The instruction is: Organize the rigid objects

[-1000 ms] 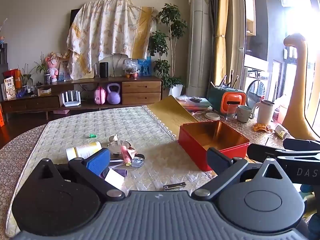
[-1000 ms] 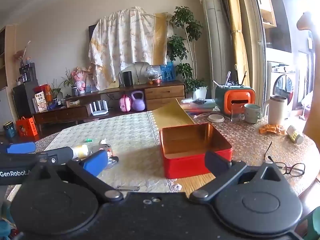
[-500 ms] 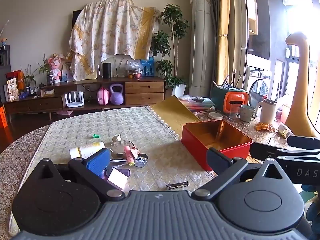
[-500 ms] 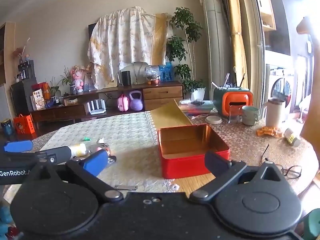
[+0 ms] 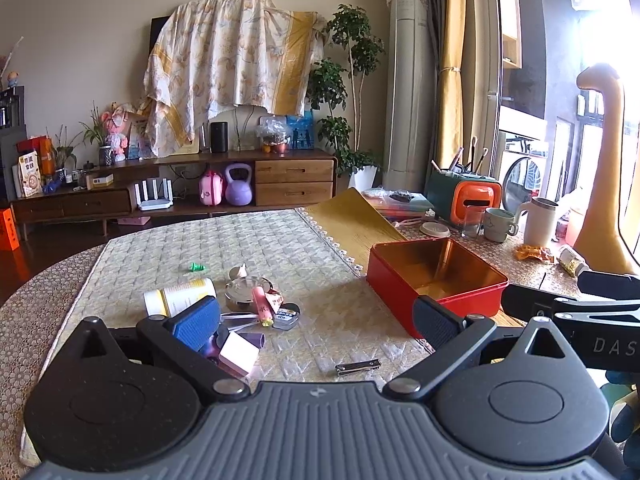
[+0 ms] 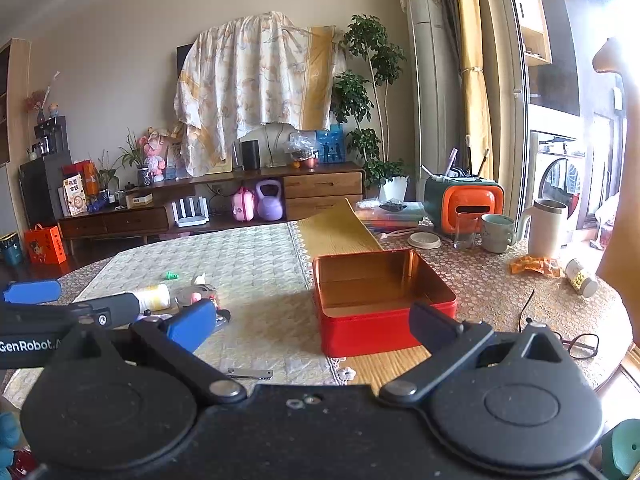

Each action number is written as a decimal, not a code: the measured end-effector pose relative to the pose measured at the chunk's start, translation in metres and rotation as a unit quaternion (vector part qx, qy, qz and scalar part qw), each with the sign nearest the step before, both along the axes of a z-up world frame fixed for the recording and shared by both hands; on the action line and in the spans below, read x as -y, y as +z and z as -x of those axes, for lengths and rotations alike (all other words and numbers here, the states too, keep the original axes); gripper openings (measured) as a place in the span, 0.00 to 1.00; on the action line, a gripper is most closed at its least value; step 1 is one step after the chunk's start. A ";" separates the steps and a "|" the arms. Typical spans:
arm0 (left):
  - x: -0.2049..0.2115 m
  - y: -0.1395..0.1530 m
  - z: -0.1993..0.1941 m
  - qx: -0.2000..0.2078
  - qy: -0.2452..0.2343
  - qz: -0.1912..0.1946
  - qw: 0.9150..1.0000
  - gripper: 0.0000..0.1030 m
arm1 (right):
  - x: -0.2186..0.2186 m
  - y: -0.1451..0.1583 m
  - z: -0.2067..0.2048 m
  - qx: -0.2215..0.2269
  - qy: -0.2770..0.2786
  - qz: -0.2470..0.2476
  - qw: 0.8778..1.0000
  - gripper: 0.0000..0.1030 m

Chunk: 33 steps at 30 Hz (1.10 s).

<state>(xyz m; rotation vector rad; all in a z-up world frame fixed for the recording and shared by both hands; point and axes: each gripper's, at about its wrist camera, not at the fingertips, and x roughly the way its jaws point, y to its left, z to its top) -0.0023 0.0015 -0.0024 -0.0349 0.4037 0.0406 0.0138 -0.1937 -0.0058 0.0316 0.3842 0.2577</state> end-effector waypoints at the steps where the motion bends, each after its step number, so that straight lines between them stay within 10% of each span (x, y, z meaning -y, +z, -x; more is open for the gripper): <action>1: 0.001 0.000 0.002 0.000 0.000 0.001 1.000 1.00 | 0.000 0.000 0.000 0.001 0.000 0.000 1.000 1.00; 33: -0.044 -0.019 -0.026 -0.022 0.021 0.053 0.998 1.00 | -0.036 -0.008 -0.030 0.001 0.066 0.062 0.996 1.00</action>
